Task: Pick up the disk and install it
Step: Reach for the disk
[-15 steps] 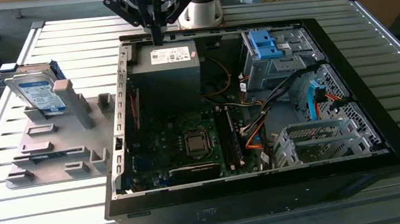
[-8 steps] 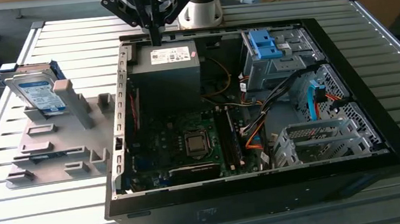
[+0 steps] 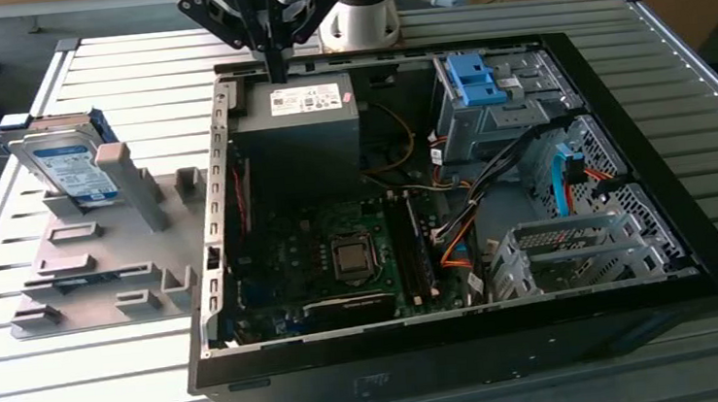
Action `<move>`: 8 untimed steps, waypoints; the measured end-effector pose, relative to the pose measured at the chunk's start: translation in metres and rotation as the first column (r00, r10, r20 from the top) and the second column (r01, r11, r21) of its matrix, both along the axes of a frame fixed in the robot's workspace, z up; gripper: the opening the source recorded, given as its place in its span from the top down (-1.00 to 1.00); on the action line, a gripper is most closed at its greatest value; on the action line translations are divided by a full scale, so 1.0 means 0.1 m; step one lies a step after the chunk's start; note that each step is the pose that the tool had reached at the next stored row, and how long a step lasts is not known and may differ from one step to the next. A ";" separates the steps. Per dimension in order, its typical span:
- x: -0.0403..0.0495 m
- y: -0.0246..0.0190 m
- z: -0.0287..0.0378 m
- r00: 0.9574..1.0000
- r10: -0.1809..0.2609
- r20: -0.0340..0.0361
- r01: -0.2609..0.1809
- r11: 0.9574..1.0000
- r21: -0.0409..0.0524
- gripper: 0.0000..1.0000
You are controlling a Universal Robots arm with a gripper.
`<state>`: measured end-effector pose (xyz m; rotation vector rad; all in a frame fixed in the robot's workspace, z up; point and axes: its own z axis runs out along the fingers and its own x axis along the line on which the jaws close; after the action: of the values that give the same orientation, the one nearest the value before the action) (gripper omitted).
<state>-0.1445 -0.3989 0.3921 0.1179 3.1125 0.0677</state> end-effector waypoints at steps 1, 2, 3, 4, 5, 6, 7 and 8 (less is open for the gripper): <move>-0.004 0.000 0.000 1.000 0.000 0.000 0.000 1.000 0.000 0.79; -0.008 0.000 -0.001 1.000 0.000 0.000 0.000 1.000 0.000 0.79; -0.012 0.000 -0.001 1.000 0.000 0.000 0.000 1.000 0.000 0.79; -0.016 0.000 -0.001 1.000 0.000 0.000 0.000 1.000 0.000 0.79; -0.019 0.000 -0.002 1.000 0.000 0.000 0.000 1.000 0.000 0.79; -0.022 0.000 -0.002 1.000 0.000 0.000 0.000 1.000 0.000 0.79; -0.026 0.000 -0.002 1.000 0.000 0.000 0.000 1.000 0.000 0.79; -0.029 0.000 -0.002 1.000 0.000 0.000 0.000 1.000 0.000 0.79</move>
<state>-0.1475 -0.3989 0.3919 0.1180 3.1125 0.0676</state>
